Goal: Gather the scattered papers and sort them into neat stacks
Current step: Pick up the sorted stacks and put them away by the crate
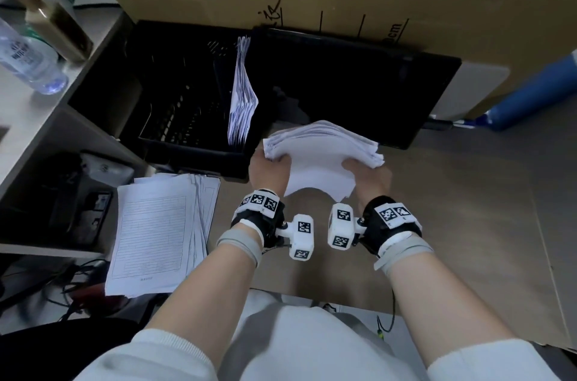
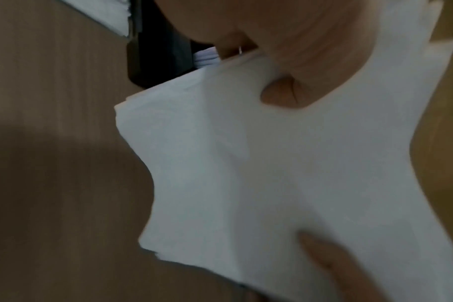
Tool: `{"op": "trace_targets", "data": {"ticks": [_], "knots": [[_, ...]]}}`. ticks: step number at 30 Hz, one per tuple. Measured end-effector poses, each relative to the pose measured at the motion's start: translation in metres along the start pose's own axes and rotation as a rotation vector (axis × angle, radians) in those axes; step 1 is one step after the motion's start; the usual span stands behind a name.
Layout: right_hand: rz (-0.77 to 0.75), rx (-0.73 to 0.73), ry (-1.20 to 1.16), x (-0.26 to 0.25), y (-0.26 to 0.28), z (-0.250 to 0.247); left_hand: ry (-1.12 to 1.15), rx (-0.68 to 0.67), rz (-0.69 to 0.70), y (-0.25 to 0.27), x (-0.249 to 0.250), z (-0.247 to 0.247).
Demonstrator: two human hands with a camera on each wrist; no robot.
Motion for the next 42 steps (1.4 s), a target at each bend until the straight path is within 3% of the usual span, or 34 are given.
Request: {"op": "trace_targets", "data": {"ticks": [2, 6, 9, 15, 21, 27, 31, 34, 37, 42], "knots": [[0.007, -0.028, 0.083, 0.008, 0.004, 0.004, -0.036, 0.047, -0.003, 0.010, -0.012, -0.007], [-0.020, -0.085, 0.126, 0.015, 0.013, 0.012, 0.146, 0.062, -0.023, 0.018, -0.027, -0.011], [-0.036, -0.079, 0.075, 0.009, 0.023, 0.018, 0.230, 0.115, 0.048, 0.019, -0.017, -0.008], [-0.100, -0.034, 0.004, 0.000, 0.017, 0.019, 0.153, 0.249, 0.081, 0.017, -0.019, -0.016], [-0.184, -0.084, 0.001, -0.003, 0.017, 0.020, 0.175, 0.222, 0.102, 0.019, -0.021, -0.017], [-0.127, -0.046, 0.022, -0.004, 0.013, 0.021, 0.216, 0.273, 0.110, 0.020, -0.023, -0.023], [-0.156, -0.086, 0.019, -0.003, 0.016, 0.020, 0.149, 0.120, 0.163, 0.023, -0.024, -0.022], [-0.129, -0.131, 0.097, 0.007, 0.017, 0.019, 0.106, -0.011, 0.121, 0.022, -0.036, -0.024], [-0.101, -0.189, 0.176, 0.018, 0.014, 0.018, 0.061, -0.066, 0.059, 0.021, -0.048, -0.032], [-0.051, -0.321, 0.509, 0.043, 0.006, 0.020, -0.038, -0.093, -0.033, 0.015, -0.056, -0.036]]}}
Point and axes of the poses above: each hand's wrist, its own y-axis away from the middle knuckle, its own z-axis out of the palm, x = y × z, the point moved 4 cm from there along -y, towards the middle knuckle, and after that the axes turned 8 degrees about -x, right-handed, at the moved point
